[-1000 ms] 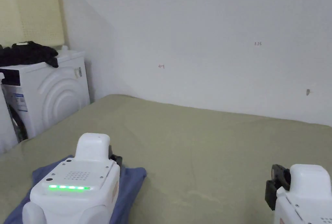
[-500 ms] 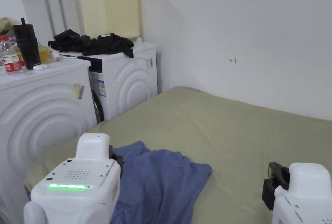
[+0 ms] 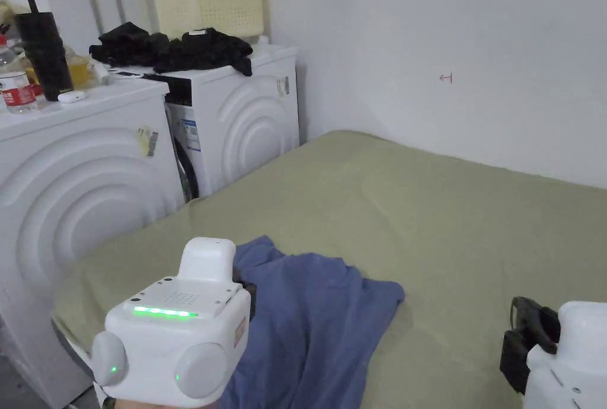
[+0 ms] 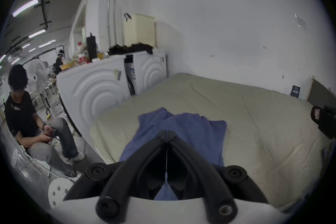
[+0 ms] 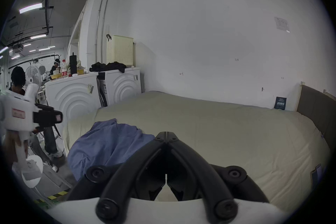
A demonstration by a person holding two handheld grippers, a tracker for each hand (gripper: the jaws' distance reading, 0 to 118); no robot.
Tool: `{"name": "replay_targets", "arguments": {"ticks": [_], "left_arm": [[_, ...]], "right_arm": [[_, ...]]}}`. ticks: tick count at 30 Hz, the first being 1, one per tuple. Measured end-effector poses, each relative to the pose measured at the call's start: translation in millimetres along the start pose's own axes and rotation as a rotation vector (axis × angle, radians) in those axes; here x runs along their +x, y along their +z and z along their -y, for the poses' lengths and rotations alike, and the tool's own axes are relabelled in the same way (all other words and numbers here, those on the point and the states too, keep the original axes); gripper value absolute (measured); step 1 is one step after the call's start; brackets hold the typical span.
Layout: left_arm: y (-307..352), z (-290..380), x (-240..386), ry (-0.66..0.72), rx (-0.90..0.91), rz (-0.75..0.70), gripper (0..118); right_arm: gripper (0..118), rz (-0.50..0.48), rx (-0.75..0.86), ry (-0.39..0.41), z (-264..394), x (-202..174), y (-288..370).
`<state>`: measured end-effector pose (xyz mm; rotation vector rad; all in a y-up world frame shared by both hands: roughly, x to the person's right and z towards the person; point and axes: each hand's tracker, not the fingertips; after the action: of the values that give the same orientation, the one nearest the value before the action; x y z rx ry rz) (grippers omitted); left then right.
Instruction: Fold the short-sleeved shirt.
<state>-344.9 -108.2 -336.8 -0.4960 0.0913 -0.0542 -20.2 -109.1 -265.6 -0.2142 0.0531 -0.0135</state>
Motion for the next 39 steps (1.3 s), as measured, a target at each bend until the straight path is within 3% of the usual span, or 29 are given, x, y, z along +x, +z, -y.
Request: {"name": "replay_targets", "arguments": {"ticks": [8,11,12,15,18,20,22,25,26,27,28,29,32,35,39], "left_arm": [[-132,23,36,-0.002,-0.286,0.132,0],[-177,36,49,-0.056,-0.403,0.169,7],[-190,40,52,-0.064,-0.447,0.194,14],[-214,50,59,-0.070,-0.495,0.199,115],[-232,70,68,-0.023,-0.576,0.256,116],[-233,92,77,-0.055,-0.620,0.221,118],[-230,109,84,-0.071,-0.614,0.203,118],[-238,75,80,-0.070,-0.603,0.188,111],[-231,72,80,-0.082,-0.577,0.202,93],[-224,63,78,-0.098,-0.534,0.218,66],[-217,57,78,-0.104,-0.508,0.214,7],[-212,53,80,-0.112,-0.499,0.183,0],[-193,41,75,-0.064,-0.474,0.231,0],[-173,20,90,-0.123,-0.384,0.219,0],[-142,-11,138,-0.143,-0.339,0.345,0]], "right_arm": [[1,-0.009,-0.102,0.001,31,11,-21],[1,-0.010,-0.144,-0.026,42,21,-29],[1,-0.003,-0.157,-0.026,47,24,-32],[1,0.017,-0.195,-0.019,59,32,-39],[1,0.028,-0.230,-0.038,70,41,-42],[1,0.039,-0.248,-0.051,75,46,-42],[1,0.045,-0.264,-0.062,78,50,-41],[1,0.056,-0.276,-0.067,81,56,-35],[1,0.060,-0.277,-0.071,81,59,-32],[1,0.062,-0.279,-0.072,80,62,-28],[1,0.067,-0.278,-0.071,80,65,-23],[1,0.080,-0.274,-0.069,79,69,-16],[1,0.113,-0.267,-0.077,75,85,8],[1,0.165,-0.250,-0.089,71,104,38],[1,0.247,-0.230,-0.109,68,131,80]]}}
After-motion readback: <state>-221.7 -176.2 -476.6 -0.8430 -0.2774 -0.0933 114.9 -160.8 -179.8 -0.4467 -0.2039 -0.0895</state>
